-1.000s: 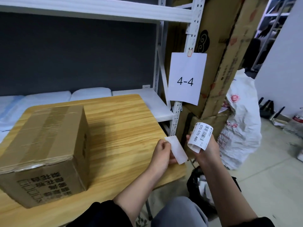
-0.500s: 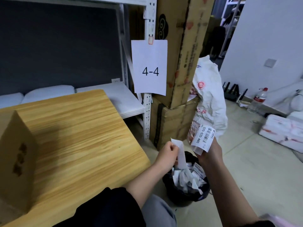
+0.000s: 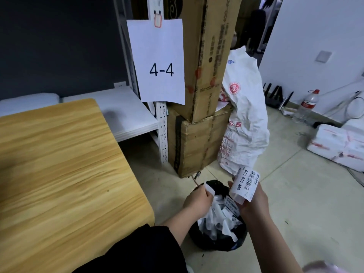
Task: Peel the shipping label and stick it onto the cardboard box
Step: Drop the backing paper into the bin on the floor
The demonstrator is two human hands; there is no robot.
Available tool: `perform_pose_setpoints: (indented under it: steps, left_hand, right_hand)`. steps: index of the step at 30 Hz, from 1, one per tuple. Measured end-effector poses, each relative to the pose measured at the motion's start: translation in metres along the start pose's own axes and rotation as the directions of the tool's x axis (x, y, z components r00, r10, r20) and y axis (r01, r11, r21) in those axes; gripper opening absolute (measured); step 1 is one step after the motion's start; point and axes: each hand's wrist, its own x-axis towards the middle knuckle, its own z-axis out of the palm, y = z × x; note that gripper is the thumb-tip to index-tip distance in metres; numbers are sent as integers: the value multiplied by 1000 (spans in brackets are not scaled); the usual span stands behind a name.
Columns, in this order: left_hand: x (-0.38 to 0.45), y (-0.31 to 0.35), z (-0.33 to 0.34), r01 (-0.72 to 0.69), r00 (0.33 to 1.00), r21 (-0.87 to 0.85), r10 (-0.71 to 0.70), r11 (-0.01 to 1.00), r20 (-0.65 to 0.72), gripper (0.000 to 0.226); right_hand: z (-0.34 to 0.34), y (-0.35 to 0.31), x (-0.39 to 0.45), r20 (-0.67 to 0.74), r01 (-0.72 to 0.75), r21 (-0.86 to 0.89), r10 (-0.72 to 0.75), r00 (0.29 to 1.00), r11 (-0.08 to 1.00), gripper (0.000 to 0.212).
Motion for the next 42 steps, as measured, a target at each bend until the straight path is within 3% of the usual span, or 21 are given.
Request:
perform_pose_setpoints:
  steps: [1, 4, 6, 9, 11, 14, 19, 23, 26, 29, 33, 37, 42]
  left_hand:
    - [4, 0, 3, 4, 1000, 28, -3, 1000, -5, 33]
    - [16, -1, 11, -10, 998, 112, 16, 994, -54, 31]
    - [24, -2, 18, -40, 997, 166, 51, 985, -65, 30]
    - [33, -5, 27, -72, 996, 270, 82, 960, -23, 30]
    - [39, -9, 30, -75, 997, 299, 74, 951, 13, 36]
    - [41, -13, 30, -95, 995, 279, 80, 956, 65, 46]
    - [34, -10, 32, -98, 995, 242, 97, 965, 14, 36]
    - [18, 13, 21, -55, 994, -86, 46, 995, -103, 34]
    - [0, 35, 7, -103, 987, -362, 49, 926, -155, 27]
    - [-24, 51, -15, -224, 970, -476, 147, 851, -195, 36]
    - [-56, 61, -50, -316, 947, -525, 231, 790, -223, 65]
    - [-81, 64, -89, -337, 941, -527, 260, 780, -217, 48]
    - [-115, 59, -133, -341, 902, -380, 186, 860, -390, 56]
  right_hand:
    - [0, 6, 8, -7, -7, 34, 7, 1000, 999, 28]
    - [1, 15, 20, -20, -46, 69, 47, 999, 997, 6]
    - [1, 18, 26, -80, -37, -15, 36, 996, 999, 17]
    - [3, 24, 25, -78, -22, 128, 32, 996, 992, 17]
    - [5, 29, 27, -85, -43, 75, 50, 995, 996, 24]
    - [6, 29, 29, -131, 21, -248, -55, 990, 969, 20]
    - [6, 26, 35, -112, -94, -161, 77, 991, 982, 22]
    - [4, 23, 28, -106, 16, -107, -27, 994, 994, 23]
    - [9, 15, 23, -165, 10, 50, -1, 986, 999, 18]
    - [19, 4, 14, -185, 72, 68, -59, 981, 995, 16]
    - [38, -13, -8, -133, 169, 11, -166, 977, 986, 16]
    - [65, -35, -43, -100, 325, 0, -324, 941, 946, 16]
    - [100, -51, -90, -14, 480, -52, -482, 876, 876, 13]
